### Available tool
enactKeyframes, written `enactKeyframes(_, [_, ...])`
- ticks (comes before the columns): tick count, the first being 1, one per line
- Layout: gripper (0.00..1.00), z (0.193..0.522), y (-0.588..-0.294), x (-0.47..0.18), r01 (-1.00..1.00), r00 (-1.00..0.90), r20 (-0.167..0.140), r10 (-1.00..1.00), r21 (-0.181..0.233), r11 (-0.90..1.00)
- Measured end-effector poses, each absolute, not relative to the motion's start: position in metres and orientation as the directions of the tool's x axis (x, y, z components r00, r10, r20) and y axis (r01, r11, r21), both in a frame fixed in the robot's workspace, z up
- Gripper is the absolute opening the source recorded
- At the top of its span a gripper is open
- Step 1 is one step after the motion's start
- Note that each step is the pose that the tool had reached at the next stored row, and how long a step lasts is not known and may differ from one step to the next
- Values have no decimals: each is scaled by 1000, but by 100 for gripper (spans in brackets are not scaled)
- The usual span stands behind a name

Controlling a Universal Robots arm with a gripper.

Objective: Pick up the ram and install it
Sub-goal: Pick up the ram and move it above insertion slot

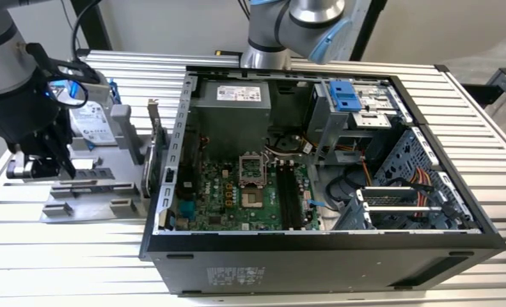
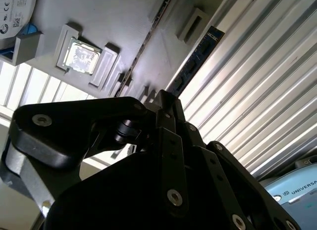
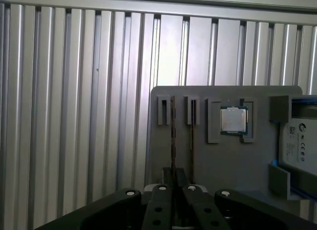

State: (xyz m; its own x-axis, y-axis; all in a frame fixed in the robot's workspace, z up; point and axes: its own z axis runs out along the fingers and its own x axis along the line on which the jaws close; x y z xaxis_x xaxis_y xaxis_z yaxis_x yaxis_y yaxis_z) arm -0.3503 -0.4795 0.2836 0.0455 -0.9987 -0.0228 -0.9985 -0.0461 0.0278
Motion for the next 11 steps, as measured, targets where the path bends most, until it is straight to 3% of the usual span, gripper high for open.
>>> enactKeyframes(11, [0,287,-480,-350,-999,45,-23,-999,28,-46])
